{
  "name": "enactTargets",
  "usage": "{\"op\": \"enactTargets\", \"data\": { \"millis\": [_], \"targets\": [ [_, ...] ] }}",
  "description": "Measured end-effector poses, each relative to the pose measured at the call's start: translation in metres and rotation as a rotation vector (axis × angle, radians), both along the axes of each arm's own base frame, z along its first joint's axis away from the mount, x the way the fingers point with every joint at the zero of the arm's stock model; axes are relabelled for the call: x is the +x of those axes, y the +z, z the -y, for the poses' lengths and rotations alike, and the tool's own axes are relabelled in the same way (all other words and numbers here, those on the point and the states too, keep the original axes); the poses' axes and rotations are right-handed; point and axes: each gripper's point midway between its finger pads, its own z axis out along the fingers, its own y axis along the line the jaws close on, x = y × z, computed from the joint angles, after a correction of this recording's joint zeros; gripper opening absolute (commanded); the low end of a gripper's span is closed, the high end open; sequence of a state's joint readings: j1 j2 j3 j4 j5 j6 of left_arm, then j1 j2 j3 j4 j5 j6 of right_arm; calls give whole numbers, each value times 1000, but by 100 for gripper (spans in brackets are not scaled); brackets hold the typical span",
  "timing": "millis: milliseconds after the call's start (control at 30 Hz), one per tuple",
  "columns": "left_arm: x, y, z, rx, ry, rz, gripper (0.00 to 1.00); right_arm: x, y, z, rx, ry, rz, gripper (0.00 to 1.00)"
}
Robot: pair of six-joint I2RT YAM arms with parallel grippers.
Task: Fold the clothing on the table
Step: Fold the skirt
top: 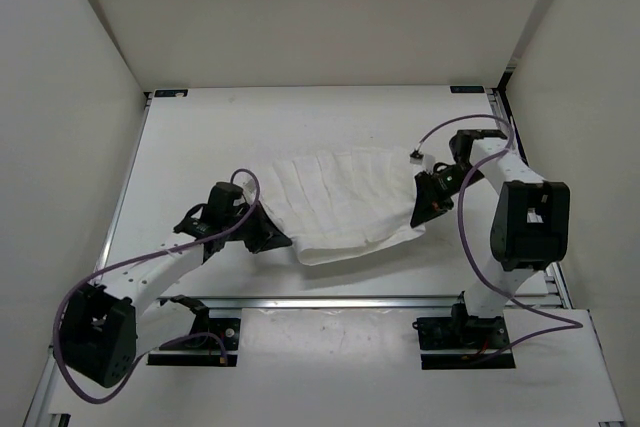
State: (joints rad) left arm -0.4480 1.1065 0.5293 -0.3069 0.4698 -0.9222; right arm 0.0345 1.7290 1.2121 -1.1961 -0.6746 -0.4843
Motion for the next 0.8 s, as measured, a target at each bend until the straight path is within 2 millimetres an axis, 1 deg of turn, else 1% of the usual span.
{"op": "enactTargets", "data": {
  "millis": [100,133,167,233,267,367,500,567,600,667,733,800],
  "targets": [
    [9,13,-5,-63,41,-4,0,14,20,-5,45,-3,12,0],
    [14,16,-6,-87,57,-10,0,24,28,-7,57,-3,23,0],
    [21,19,-8,-105,73,-19,0,39,34,-10,68,1,52,0],
    [32,23,-6,-118,75,-29,0,60,40,-15,76,16,103,0],
    [39,25,-4,-120,72,-36,0,67,42,-18,76,26,120,0],
    [53,25,3,-126,62,-49,0,75,42,-28,82,53,130,0],
    [57,21,5,-134,70,-59,0,69,38,-43,79,96,111,0],
    [58,22,6,-135,69,-52,0,61,37,-51,85,112,106,0],
    [57,22,6,-135,68,-50,0,53,35,-53,90,115,95,0],
    [52,21,4,-130,67,-48,0,35,28,-50,88,103,47,0],
    [41,16,-1,-126,69,-55,0,13,18,-41,78,65,-37,0],
    [28,10,-7,-121,75,-69,0,1,9,-30,69,11,-112,0]
  ]
}}
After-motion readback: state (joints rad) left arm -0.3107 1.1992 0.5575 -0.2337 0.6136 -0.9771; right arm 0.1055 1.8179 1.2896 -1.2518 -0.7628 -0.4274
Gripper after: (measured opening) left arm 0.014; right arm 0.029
